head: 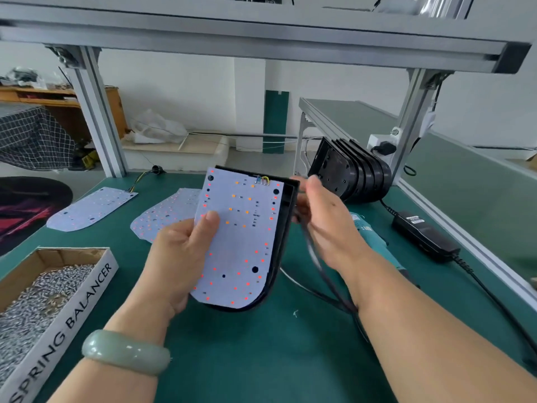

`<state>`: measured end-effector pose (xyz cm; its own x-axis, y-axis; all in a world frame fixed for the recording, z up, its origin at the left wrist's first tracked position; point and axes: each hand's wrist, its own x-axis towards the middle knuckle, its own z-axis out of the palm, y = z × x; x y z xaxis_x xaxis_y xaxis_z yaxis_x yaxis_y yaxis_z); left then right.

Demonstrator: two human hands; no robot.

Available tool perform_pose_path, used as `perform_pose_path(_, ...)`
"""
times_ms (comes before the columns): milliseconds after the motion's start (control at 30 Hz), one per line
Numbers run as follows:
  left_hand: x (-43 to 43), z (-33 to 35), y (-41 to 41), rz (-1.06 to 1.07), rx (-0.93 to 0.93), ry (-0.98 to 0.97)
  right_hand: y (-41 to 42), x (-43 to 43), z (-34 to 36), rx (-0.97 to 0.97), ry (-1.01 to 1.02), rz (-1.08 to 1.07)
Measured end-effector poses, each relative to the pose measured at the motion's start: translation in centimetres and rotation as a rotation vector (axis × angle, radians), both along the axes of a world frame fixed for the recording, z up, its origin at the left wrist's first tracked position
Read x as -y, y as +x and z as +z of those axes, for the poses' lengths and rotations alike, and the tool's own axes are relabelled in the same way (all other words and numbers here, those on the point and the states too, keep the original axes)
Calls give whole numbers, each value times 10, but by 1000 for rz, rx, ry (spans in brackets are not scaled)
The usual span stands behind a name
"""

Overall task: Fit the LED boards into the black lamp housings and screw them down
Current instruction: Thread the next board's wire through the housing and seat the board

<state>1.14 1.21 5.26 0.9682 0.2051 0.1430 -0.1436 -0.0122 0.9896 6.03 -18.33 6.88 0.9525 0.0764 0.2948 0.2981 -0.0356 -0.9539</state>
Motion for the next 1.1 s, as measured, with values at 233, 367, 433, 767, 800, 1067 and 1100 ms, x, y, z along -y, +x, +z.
perform_pose_path(233,14,-8,2,178,203,542,-22,-14,-16,-141,278,-15)
perform_pose_path(367,20,-5,-6,226,423,615,-25,-16,-12,-61,381,-51)
perform_pose_path(433,22,0,-12,216,497,493,-27,-14,-7,-30,440,-12)
perform_pose_path(767,16,2,1,92,173,355,-43,-12,-5,-79,550,61)
perform_pose_path(800,14,0,3,35,148,295,-44,-12,-5,-96,549,56)
perform_pose_path(1067,19,-7,1,-257,-33,125,-45,-12,-2,-184,649,65)
perform_pose_path(1100,21,-7,3,-183,-8,172,-44,-11,-2,-189,660,74)
